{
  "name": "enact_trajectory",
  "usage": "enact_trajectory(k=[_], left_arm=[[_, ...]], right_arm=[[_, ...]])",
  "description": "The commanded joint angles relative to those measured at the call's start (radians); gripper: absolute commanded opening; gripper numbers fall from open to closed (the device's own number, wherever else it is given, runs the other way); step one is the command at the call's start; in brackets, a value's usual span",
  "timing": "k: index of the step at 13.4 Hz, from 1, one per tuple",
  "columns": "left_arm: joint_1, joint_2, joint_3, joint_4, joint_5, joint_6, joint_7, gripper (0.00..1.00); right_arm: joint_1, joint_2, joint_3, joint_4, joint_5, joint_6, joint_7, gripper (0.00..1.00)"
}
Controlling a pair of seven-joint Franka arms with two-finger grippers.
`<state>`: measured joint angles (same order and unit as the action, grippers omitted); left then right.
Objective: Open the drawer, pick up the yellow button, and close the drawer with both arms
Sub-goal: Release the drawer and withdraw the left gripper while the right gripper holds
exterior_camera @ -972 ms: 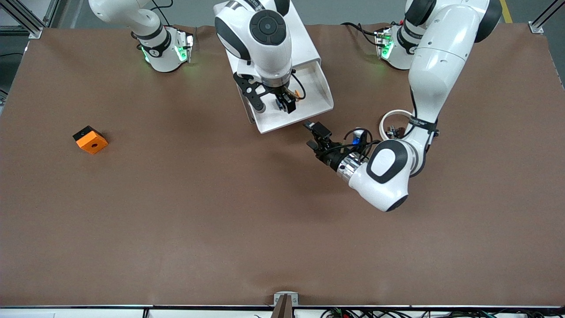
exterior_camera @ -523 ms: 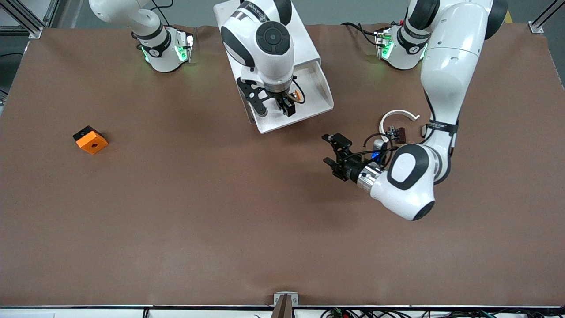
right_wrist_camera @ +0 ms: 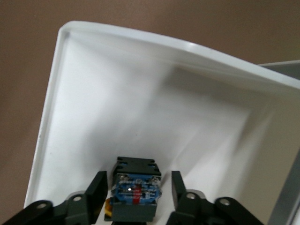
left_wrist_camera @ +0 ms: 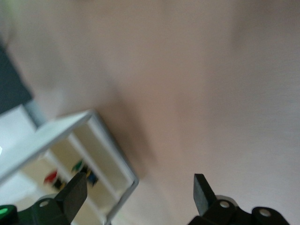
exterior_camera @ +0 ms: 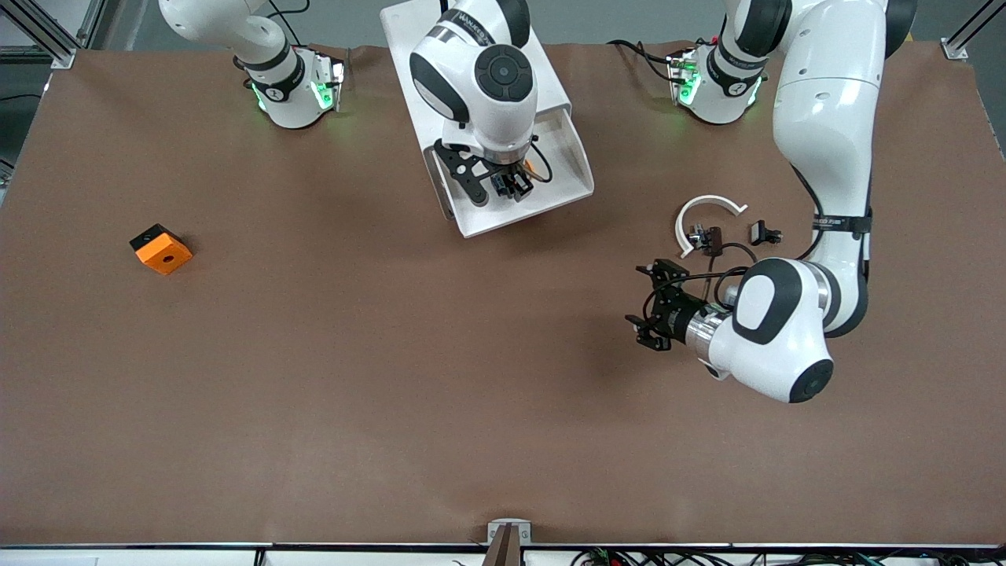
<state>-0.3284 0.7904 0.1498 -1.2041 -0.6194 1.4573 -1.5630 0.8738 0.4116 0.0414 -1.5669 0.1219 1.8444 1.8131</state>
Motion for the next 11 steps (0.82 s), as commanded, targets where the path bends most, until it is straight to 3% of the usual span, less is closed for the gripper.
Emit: enact_trajectory(k=[1, 2, 7, 11], left_arm=[[-0.018, -0.029, 0.007, -0.005, 0.126, 0.072, 0.104, 1.0], [-0.021, -0.042, 0.005, -0.005, 0.168, 0.084, 0.107, 1.0], [-0.043, -0.106, -0.007, -0.015, 0.318, 0.101, 0.337, 1.0], [-0.083, -0.181, -0.022, -0.084, 0.36, 0.129, 0.481, 1.0]], right_arm=[[0.011, 0.001, -0.006, 0.008, -0.011, 0.009, 0.005, 0.23], [0.011, 0.001, -0.006, 0.011, -0.011, 0.009, 0.006, 0.18], [-0.03, -0.008, -0.011, 0.07, -0.004, -0.037, 0.002, 0.18], [-0.126, -0.042, -0.011, 0.188, 0.002, -0.29, -0.168, 0.18]])
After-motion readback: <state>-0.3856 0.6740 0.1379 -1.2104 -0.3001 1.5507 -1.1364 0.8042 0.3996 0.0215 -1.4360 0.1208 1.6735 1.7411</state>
